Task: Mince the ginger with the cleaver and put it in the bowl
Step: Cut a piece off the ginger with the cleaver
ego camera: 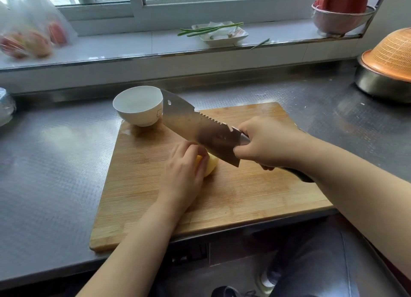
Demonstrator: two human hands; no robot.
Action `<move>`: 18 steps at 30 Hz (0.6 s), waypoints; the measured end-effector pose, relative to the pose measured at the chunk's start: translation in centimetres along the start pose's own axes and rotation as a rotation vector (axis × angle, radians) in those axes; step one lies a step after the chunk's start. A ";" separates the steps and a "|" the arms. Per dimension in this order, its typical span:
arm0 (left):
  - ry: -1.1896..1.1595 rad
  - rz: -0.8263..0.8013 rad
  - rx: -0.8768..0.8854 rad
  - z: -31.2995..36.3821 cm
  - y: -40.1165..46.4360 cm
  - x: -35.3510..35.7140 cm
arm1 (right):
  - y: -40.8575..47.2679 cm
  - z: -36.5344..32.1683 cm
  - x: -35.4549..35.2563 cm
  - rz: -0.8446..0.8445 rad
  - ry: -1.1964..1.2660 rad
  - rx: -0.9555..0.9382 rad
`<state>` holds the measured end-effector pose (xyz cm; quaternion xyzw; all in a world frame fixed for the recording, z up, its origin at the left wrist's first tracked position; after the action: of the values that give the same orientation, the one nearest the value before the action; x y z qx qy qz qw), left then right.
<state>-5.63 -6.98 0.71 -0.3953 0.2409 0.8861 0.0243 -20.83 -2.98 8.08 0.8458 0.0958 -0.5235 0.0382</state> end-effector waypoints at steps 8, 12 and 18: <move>0.025 -0.043 -0.036 -0.3 0.1 0.2 | 0.0 -0.9 0.0 -0.030 -0.030 -0.009; 0.006 -0.067 -0.058 -0.3 0.2 0.2 | 0.0 -1.2 -0.2 -0.041 -0.055 -0.016; 0.008 -0.078 -0.051 -0.3 0.3 0.3 | 0.3 -1.3 0.1 -0.093 -0.066 0.011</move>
<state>-5.74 -7.44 0.46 -0.4083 0.2026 0.8888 0.0478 -19.63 -3.07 8.59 0.8229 0.1310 -0.5527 0.0123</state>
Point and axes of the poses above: each hand's wrist, its own y-axis towards the middle knuckle, its own x-axis out of the palm, z = x × y, the point moved 7 cm from there along y, towards the middle knuckle, and after that the axes turned 15 degrees about -x, right-handed, at the moved point
